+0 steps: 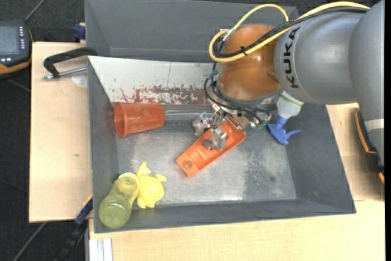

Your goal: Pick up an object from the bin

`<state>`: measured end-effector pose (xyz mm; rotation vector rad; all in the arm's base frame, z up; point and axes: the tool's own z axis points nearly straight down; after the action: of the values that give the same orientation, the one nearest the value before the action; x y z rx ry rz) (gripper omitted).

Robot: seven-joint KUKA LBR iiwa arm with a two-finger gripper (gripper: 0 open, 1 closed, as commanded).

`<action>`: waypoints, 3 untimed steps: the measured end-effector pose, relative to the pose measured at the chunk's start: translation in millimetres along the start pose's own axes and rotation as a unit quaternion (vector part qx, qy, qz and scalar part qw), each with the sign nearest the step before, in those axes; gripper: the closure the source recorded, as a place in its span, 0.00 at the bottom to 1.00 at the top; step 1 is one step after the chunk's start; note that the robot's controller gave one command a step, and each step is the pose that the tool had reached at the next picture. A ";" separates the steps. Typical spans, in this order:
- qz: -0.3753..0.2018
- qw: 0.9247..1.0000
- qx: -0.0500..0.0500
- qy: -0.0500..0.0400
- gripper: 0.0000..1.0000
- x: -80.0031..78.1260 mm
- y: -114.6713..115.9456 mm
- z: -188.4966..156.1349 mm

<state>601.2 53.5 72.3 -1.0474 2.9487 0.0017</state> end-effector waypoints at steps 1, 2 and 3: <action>0.000 1.000 0.000 0.000 1.00 0.1 -0.2 0.0; -0.010 1.000 -0.001 -0.001 1.00 16.6 1.5 -58.0; -0.011 1.000 0.001 -0.004 1.00 -5.0 8.5 -104.0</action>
Offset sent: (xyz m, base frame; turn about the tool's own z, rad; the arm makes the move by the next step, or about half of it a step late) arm -0.0162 -0.0127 0.0694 -0.0253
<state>598.5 62.7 176.4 -1.0781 2.9291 0.0011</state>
